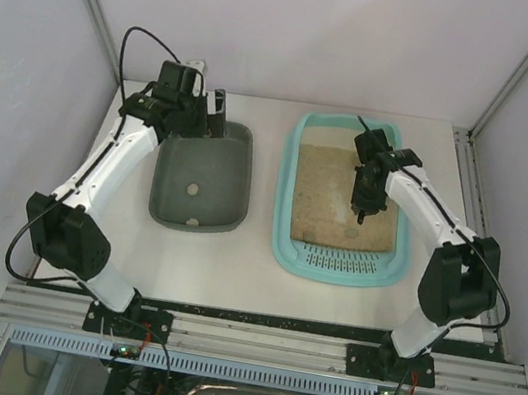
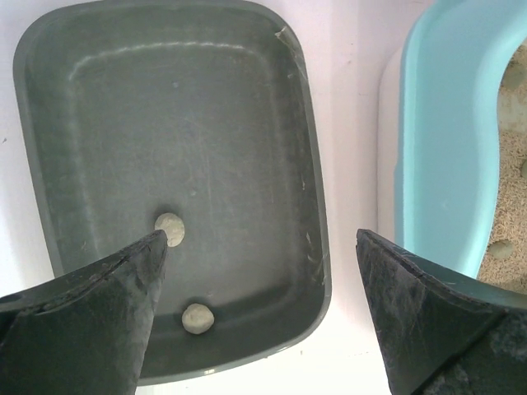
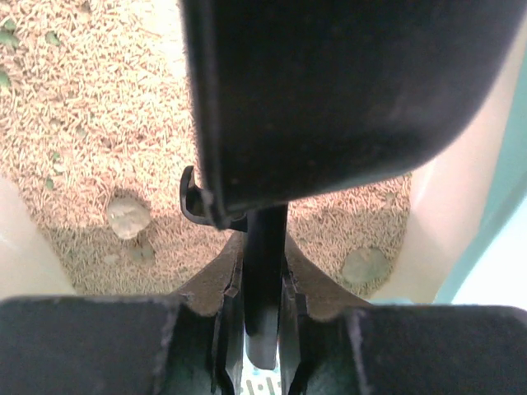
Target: Clean the litter box
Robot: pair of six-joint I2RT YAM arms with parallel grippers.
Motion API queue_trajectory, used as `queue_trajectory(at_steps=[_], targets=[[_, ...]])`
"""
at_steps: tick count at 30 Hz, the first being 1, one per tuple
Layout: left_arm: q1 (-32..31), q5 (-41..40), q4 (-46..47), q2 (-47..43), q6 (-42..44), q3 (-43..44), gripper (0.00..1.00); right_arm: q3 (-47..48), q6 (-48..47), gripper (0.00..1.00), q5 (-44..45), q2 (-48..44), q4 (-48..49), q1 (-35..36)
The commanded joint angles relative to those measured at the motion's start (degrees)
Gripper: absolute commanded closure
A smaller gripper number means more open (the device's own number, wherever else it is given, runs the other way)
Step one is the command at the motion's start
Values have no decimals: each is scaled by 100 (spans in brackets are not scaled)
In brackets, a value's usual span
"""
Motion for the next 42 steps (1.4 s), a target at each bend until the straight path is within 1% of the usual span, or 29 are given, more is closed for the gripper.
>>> queue_trajectory(at_steps=[1, 6, 10, 13, 15, 18, 21, 28, 30, 32, 35, 38, 42], targets=[[32, -259, 71, -371, -436, -45, 0, 391, -13, 100, 89, 450, 350, -43], [31, -241, 984, -947, -643, -1115, 0, 591, 40, 100, -14, 988, 488, -9], [33, -363, 1477, -1313, -626, -1816, 0, 725, 114, 100, 536, 1211, 566, -7], [49, -459, 1726, -1515, -522, -2313, 0, 1127, 184, 100, 810, 1586, 376, -25], [130, -435, 1869, -1625, -496, -2601, 0, 1649, 215, 100, 1010, 2011, 100, 4], [233, -382, 2044, -1742, -474, -2946, 0, 2264, 144, 100, 1224, 2479, -249, 14], [256, -406, 2245, -1835, -488, -3209, 0, 2625, 36, 100, 1265, 2812, -398, -52], [255, -508, 2398, -2025, -590, -3393, 0, 2720, -5, 100, 1229, 3105, -414, -219], [267, -542, 2387, -2023, -563, -3427, 0, 2641, -25, 100, 1096, 3149, -304, -272], [274, -554, 2387, -2016, -535, -3448, 0, 2587, -73, 100, 764, 3196, -149, -324], [281, -585, 2425, -2000, -457, -3460, 0, 2563, -225, 100, -50, 3182, 154, -310], [312, -661, 2458, -1988, -442, -3447, 0, 2458, -353, 100, -673, 3069, 427, -231], [317, -647, 2579, -1959, -414, -3439, 0, 2268, -559, 100, -1781, 2916, 707, -186]])
